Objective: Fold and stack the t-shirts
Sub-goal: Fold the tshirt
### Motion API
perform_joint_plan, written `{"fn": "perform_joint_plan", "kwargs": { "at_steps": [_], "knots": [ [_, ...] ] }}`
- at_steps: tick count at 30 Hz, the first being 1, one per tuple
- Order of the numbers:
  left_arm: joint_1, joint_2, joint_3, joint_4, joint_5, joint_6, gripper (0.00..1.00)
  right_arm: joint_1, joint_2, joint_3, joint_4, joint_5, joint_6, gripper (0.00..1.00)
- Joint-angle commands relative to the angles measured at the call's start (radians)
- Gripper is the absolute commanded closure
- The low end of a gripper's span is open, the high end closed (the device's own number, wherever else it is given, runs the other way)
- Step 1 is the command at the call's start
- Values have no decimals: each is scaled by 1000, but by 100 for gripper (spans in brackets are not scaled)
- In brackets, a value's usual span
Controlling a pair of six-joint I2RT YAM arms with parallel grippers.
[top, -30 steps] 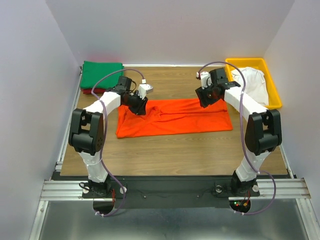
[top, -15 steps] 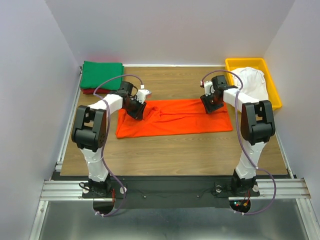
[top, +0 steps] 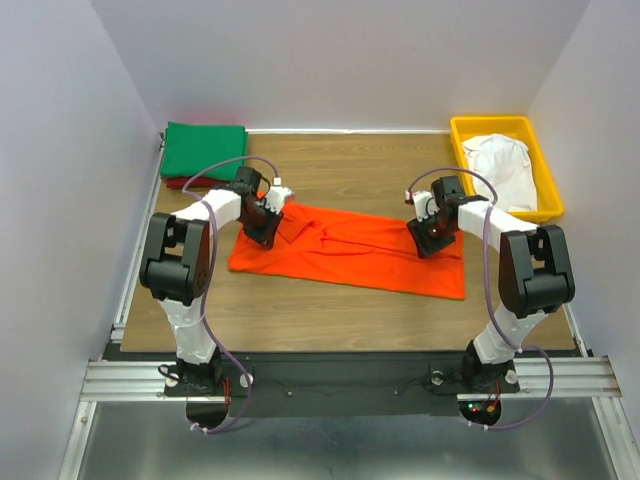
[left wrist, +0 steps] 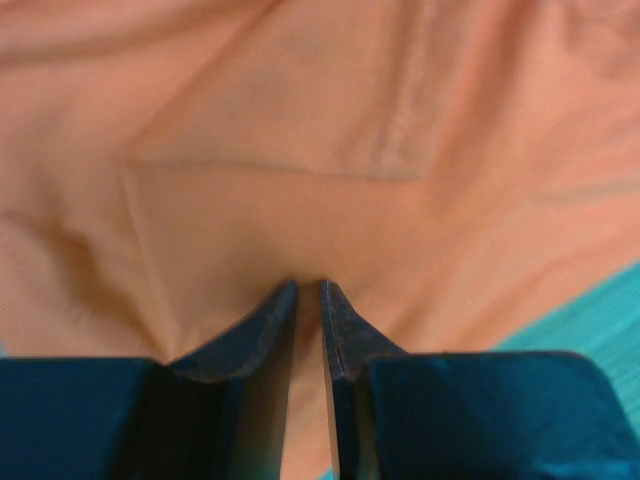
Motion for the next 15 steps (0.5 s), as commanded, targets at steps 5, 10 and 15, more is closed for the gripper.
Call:
{"fn": "perform_joint_plan", "kwargs": {
  "at_steps": [5,10,15],
  "knots": [
    [0,289,246,-46,-45,17,74,6,-17,-74,-254,-168,-61,48],
    [-6,498,667,-120,-27,24,77,43,55,-50,-319,-356,-51,49],
    [-21,731,1123,-212,-19,5,72,202,89,-30,-328,-591,5,49]
  ]
}}
